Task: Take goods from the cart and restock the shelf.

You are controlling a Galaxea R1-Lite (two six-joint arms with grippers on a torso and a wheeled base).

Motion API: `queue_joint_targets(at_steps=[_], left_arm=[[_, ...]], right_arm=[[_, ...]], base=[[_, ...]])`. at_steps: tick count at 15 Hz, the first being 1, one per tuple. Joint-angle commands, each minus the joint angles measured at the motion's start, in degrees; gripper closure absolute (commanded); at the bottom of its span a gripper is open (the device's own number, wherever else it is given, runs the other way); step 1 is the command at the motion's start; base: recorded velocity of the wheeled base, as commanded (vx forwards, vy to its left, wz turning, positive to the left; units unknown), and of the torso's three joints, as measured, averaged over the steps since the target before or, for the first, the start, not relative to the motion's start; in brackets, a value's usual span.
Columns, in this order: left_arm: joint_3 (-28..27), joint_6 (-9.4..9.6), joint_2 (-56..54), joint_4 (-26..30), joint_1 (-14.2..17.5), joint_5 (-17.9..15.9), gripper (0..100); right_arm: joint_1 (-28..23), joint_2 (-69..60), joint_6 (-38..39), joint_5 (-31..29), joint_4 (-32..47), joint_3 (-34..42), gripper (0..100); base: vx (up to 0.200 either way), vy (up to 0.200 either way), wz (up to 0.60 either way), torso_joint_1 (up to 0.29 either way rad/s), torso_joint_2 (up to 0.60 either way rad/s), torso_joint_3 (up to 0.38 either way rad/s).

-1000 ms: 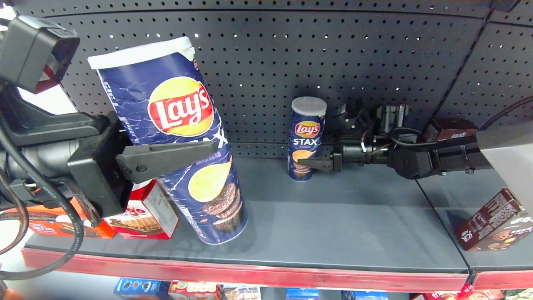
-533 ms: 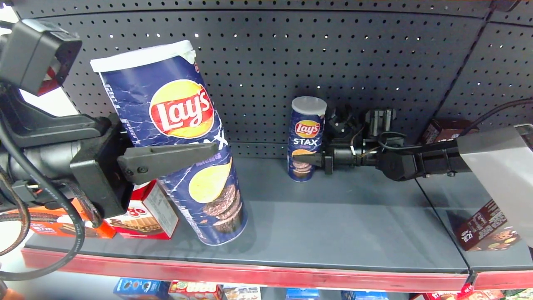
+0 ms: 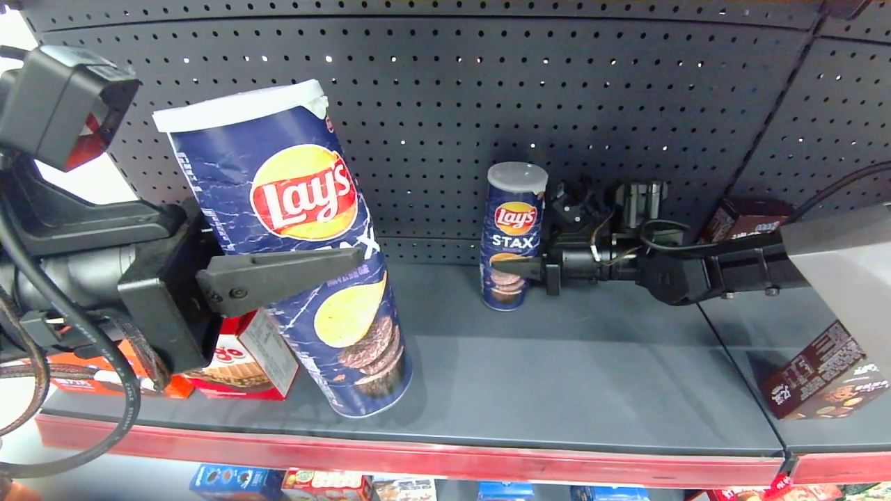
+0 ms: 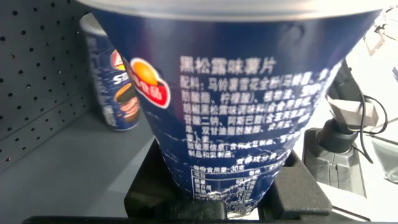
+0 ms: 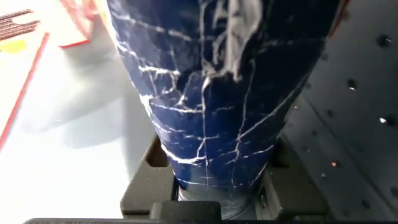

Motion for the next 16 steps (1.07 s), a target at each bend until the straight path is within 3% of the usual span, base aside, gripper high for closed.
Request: queue_joint_targets(at_steps=[1,3,4,5,9,16], left_arm=[[0.02,-0.04,-0.61,0.03,0.01,-0.01,100],[0.2,-0.04,-0.88,0.03,0.01,-0.01,100],[0.2,-0.04,-0.88,0.03,0.01,-0.01,100],[0.2,-0.04,-0.88,0.03,0.01,-0.01,100],[0.2,-0.12,-0.97,0.12,0.01,0.08,100],[0.64,-0.21,-0.97,0.12,0.01,0.17,100]], right_arm=[[0.86,-6.82,-0.11,-0.02,-1.15,5.62,100],[2.44,-12.7,0.07,-2.92,-3.53,13.79,100],[2.61,-12.97,0.07,-3.01,-3.61,14.15,100],[4.46,-18.33,0.07,-4.15,-7.13,23.9,100],[5.07,-23.16,0.51,-4.15,-18.29,39.02,100],[7.45,-22.46,0.6,-4.68,-31.03,54.22,100]], base=[[0.0,0.0,0.0,0.0,0.0,0.0],[0.0,0.0,0.0,0.0,0.0,0.0],[0.0,0.0,0.0,0.0,0.0,0.0],[0.0,0.0,0.0,0.0,0.0,0.0],[0.0,0.0,0.0,0.0,0.0,0.0],[0.0,0.0,0.0,0.0,0.0,0.0]])
